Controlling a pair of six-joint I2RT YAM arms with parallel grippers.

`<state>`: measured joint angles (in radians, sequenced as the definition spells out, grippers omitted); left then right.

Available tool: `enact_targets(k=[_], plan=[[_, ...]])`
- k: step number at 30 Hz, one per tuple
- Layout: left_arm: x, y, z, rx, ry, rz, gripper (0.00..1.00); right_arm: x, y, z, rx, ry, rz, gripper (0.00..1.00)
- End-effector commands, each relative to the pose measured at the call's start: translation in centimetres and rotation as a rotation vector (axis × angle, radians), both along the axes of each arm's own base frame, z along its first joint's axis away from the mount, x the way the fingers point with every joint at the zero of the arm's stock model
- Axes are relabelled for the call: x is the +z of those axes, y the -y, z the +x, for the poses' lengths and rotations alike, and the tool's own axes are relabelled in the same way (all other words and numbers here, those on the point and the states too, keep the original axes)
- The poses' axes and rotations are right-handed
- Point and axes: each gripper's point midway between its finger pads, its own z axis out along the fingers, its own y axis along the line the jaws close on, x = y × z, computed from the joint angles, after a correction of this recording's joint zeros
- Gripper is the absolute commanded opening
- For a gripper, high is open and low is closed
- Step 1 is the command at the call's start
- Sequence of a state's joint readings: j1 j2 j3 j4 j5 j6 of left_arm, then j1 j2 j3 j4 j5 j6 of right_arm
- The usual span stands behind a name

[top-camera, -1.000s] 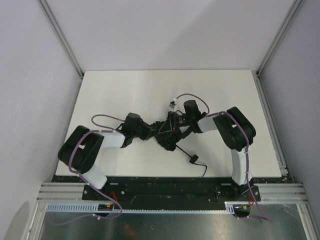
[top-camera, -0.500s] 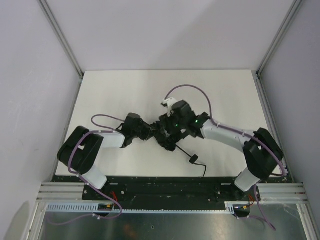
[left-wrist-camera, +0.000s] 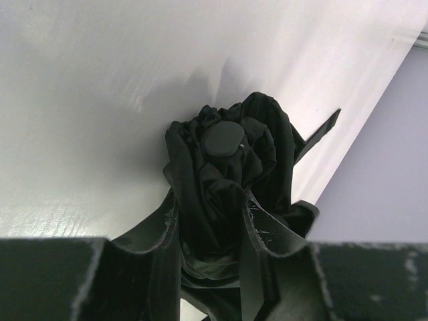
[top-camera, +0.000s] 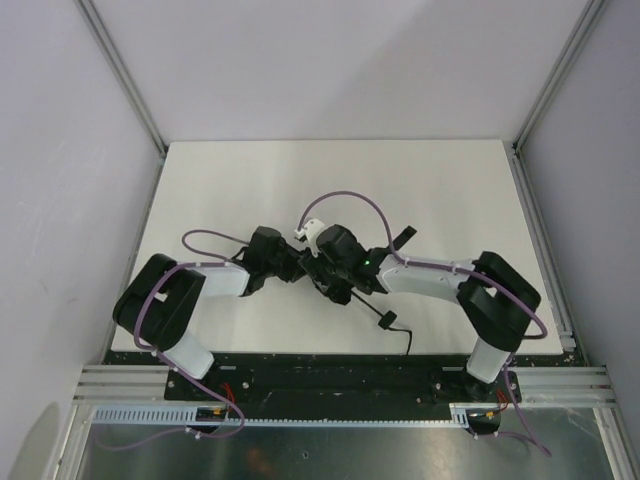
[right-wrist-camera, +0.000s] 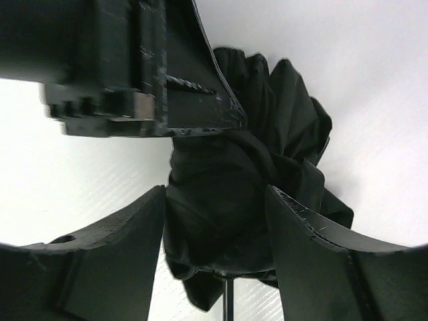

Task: Put away the umbrella

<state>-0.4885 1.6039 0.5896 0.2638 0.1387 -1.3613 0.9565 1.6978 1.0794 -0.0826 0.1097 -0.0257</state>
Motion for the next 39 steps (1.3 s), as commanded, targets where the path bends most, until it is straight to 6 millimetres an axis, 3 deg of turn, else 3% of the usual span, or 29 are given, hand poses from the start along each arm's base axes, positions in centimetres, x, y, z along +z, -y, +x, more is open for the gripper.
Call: enact_targets(k=[1, 7, 12, 14, 16, 21, 23, 25, 28, 30, 31, 33, 39], plan=[[-4.8, -2.8, -4.6, -0.035, -0.179, 0.168, 0.06, -2.6, 0.9, 1.4, -0.049, 0.03, -0.069, 0.67], [-4.4, -2.4, -4.6, -0.036, -0.186, 0.142, 0.06, -7.0, 1.7, -0.3, -0.054, -0.051, -0.143, 0.77], [-3.9, -1.9, -4.5, -0.041, -0.186, 0.121, 0.05, -10.8, 2.3, -1.8, -0.094, -0.117, -0.205, 0.75], [-3.7, -1.9, -4.5, -0.042, -0.182, 0.116, 0.05, -12.6, 3.0, -2.2, -0.124, -0.153, -0.233, 0.64], [-3.5, -1.8, -4.5, -0.043, -0.178, 0.111, 0.05, -13.8, 3.7, -2.5, -0.142, -0.171, -0.258, 0.46], [-2.4, -1.6, -4.2, -0.048, -0.149, 0.092, 0.07, -15.2, 4.6, -3.0, -0.141, -0.208, -0.268, 0.06], [-1.5, -1.8, -3.5, -0.051, -0.103, 0.1, 0.15, -15.1, 4.6, -3.4, -0.11, -0.235, -0.241, 0.02], [-0.1, -2.2, -2.8, -0.048, -0.043, 0.103, 0.3, -14.6, 3.8, -3.6, -0.066, -0.264, -0.173, 0.0], [2.0, -2.7, -1.9, -0.038, 0.036, 0.095, 0.6, -13.7, 2.6, -4.0, 0.0, -0.345, -0.057, 0.0], [3.0, -3.0, -1.8, -0.039, 0.065, 0.08, 0.86, -13.1, 2.1, -4.1, 0.032, -0.406, 0.017, 0.0], [3.3, -3.1, -1.9, -0.039, 0.069, 0.07, 0.93, -12.7, 1.9, -4.2, 0.044, -0.435, 0.055, 0.0], [3.5, -3.2, -2.2, -0.035, 0.064, 0.046, 0.98, -11.8, 1.3, -4.4, 0.073, -0.482, 0.13, 0.0], [2.4, -2.8, -2.9, -0.032, -0.003, 0.003, 0.99, -9.6, 0.2, -5.0, 0.118, -0.605, 0.324, 0.0]])
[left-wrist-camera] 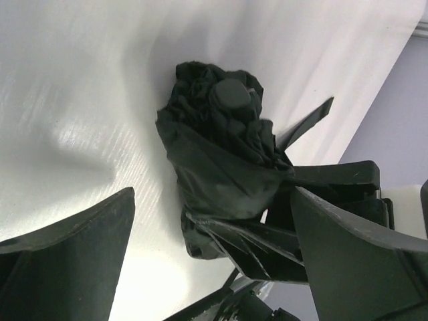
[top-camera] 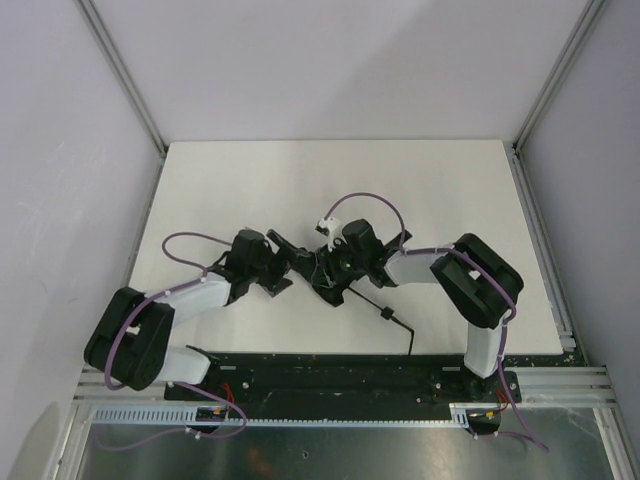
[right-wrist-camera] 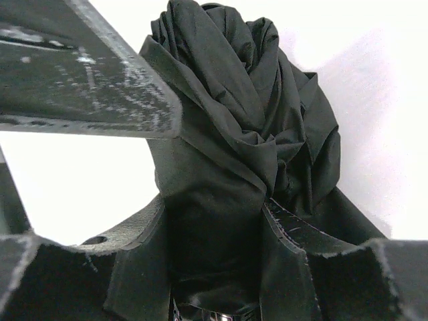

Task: Put away the umbrella

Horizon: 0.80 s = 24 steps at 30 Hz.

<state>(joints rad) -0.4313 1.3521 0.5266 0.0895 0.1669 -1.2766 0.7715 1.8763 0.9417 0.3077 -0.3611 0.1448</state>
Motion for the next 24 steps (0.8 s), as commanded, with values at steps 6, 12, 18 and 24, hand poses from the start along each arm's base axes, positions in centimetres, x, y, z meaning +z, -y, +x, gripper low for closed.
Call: enact_targets(k=[6, 12, 18, 24], plan=[[-2.3, 1.6, -0.2, -0.017, -0.1, -0.034, 0.99, -2.2, 1.0, -5.7, 0.11, -0.411, 0.157, 0.0], [-5.3, 2.0, -1.3, -0.002, -0.179, -0.001, 0.95, 0.0, 0.3, -5.6, 0.149, -0.458, 0.28, 0.0], [-6.4, 1.9, -1.7, -0.016, -0.173, 0.028, 0.61, 1.1, 0.0, -5.6, 0.179, -0.446, 0.318, 0.0], [-4.9, 2.6, -0.7, -0.052, -0.09, 0.019, 0.11, 1.8, 0.5, -5.2, 0.138, -0.409, 0.266, 0.03]])
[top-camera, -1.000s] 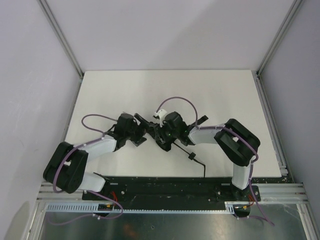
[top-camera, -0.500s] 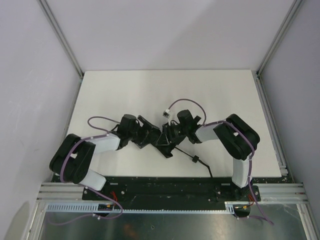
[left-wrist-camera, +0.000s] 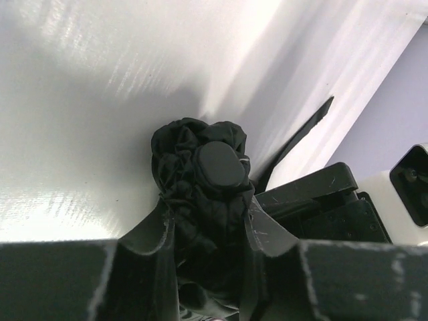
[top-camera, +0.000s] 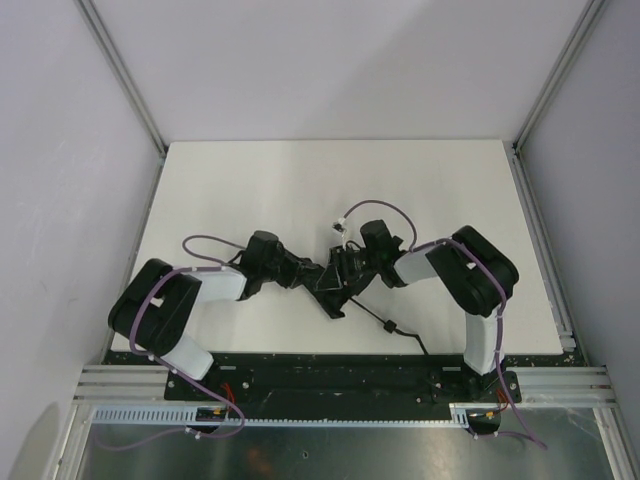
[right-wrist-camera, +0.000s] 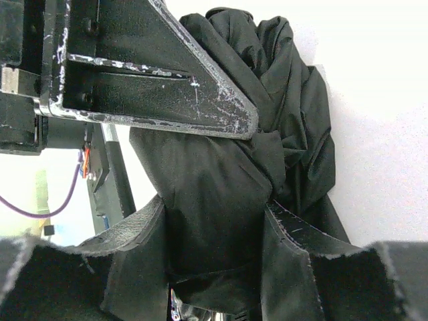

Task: Put away the umbrella

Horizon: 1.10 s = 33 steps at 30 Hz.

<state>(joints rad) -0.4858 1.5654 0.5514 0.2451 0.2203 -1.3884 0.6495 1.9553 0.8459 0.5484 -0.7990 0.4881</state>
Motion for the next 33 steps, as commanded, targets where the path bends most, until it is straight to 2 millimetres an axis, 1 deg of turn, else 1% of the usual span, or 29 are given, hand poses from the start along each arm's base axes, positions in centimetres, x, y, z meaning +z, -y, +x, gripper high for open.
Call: enact_targets(k=[1, 3, 4, 5, 7, 9, 10, 12, 13, 14, 15, 18, 20, 22, 24, 27, 29, 33], plan=[[-1.5, -0.6, -0.6, -0.047, 0.032, 0.094, 0.09, 1.3, 0.1, -1.5, 0.039, 0.006, -0.027, 0.11], [-0.5, -0.3, -0.3, -0.066, 0.072, 0.086, 0.02, 1.8, 0.7, -1.2, -0.012, -0.008, -0.074, 0.35], [0.0, -0.2, -0.2, -0.074, 0.094, 0.08, 0.01, 2.1, 1.2, -0.9, -0.049, -0.016, -0.102, 0.45], [0.7, 0.0, 0.1, -0.082, 0.126, 0.069, 0.01, 2.7, 1.8, -0.7, -0.084, -0.025, -0.124, 0.52], [2.3, 0.3, 0.4, -0.096, 0.193, 0.043, 0.0, 4.3, 3.0, -0.4, -0.132, -0.038, -0.136, 0.6], [4.3, 0.6, 0.8, -0.109, 0.275, 0.015, 0.0, 6.7, 4.6, 0.2, -0.19, -0.031, -0.124, 0.65], [5.3, 0.7, 1.0, -0.113, 0.311, 0.006, 0.0, 7.5, 5.6, 0.6, -0.226, -0.032, -0.13, 0.67], [7.3, 0.8, 1.2, -0.125, 0.388, -0.016, 0.0, 8.9, 7.9, 1.1, -0.307, -0.022, -0.156, 0.78], [8.3, 0.9, 1.3, -0.131, 0.421, -0.025, 0.0, 9.6, 9.0, 1.5, -0.355, -0.009, -0.17, 0.88], [9.1, 0.9, 1.4, -0.136, 0.447, -0.036, 0.0, 10.3, 10.3, 1.9, -0.411, 0.0, -0.187, 0.94], [10.0, 1.0, 1.4, -0.142, 0.471, -0.052, 0.0, 10.8, 11.6, 2.3, -0.474, 0.001, -0.204, 0.96], [12.5, 1.3, 1.3, -0.165, 0.528, -0.101, 0.0, 11.5, 14.6, 2.5, -0.611, -0.047, -0.198, 0.99], [13.9, 1.5, 1.2, -0.172, 0.555, -0.134, 0.0, 11.2, 15.8, 2.2, -0.671, -0.118, -0.175, 0.99], [15.3, 1.6, 1.1, -0.168, 0.569, -0.172, 0.0, 10.6, 16.6, 1.9, -0.736, -0.202, -0.152, 0.99], [16.9, 1.7, 1.0, -0.161, 0.587, -0.214, 0.0, 10.4, 16.6, 1.6, -0.785, -0.278, -0.101, 0.97], [19.3, 1.9, 0.9, -0.162, 0.616, -0.269, 0.0, 10.2, 16.0, 1.6, -0.83, -0.379, -0.011, 0.95], [20.9, 2.1, 0.8, -0.164, 0.628, -0.306, 0.0, 10.0, 15.4, 1.5, -0.838, -0.444, 0.036, 0.94], [23.7, 2.3, 0.6, -0.169, 0.664, -0.363, 0.0, 9.2, 13.9, 1.3, -0.842, -0.525, 0.06, 0.94]])
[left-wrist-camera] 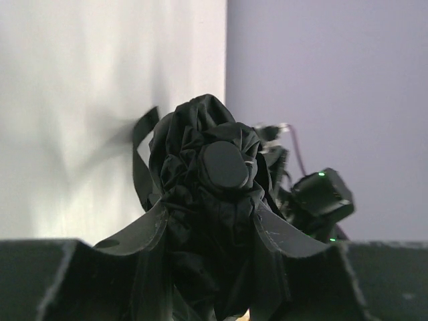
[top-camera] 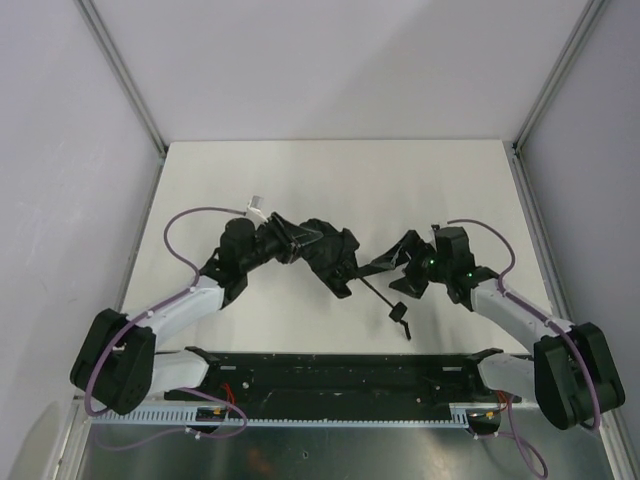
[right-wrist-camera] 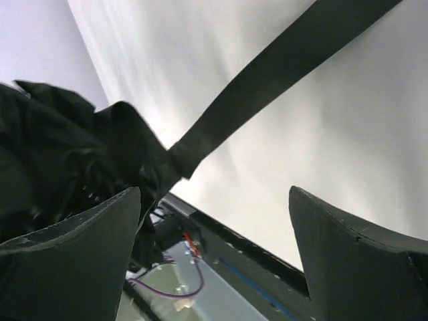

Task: Put away the umbrella

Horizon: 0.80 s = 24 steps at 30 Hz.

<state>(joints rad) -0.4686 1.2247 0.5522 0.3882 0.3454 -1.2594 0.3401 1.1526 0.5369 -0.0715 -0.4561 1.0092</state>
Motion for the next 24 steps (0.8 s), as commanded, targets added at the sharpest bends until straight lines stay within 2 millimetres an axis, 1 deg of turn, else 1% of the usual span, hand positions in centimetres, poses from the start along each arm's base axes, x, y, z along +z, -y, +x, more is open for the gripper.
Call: enact_targets(k=[1, 4, 7, 13, 16, 19, 21, 24], plan=[[9.3, 0.8, 0.1, -0.038, 0.177, -0.184, 0.0, 1.8, -2.7, 1.2, -0.051, -0.027, 0.154, 0.94], [10.4, 0.8, -0.1, -0.045, 0.181, -0.216, 0.0, 1.6, -4.0, 1.7, -0.072, -0.053, 0.207, 0.94], [11.0, 0.9, -0.3, -0.051, 0.178, -0.239, 0.0, 1.8, -4.8, 2.6, -0.103, -0.038, 0.238, 0.95], [11.4, 0.9, -0.6, -0.054, 0.169, -0.266, 0.0, 2.5, -5.3, 4.5, -0.171, -0.008, 0.301, 0.97], [11.6, 0.8, -0.6, -0.051, 0.168, -0.274, 0.0, 2.2, -5.5, 4.6, -0.211, -0.044, 0.313, 0.97], [11.7, 0.8, -0.6, -0.05, 0.171, -0.277, 0.0, 1.1, -4.9, 4.2, -0.276, -0.09, 0.267, 0.98], [11.8, 0.9, -0.5, -0.048, 0.167, -0.282, 0.0, 0.0, -3.8, 3.7, -0.34, -0.136, 0.232, 0.99], [12.1, 0.9, -0.3, -0.043, 0.17, -0.294, 0.0, -1.6, -2.0, 2.4, -0.438, -0.204, 0.225, 0.99]])
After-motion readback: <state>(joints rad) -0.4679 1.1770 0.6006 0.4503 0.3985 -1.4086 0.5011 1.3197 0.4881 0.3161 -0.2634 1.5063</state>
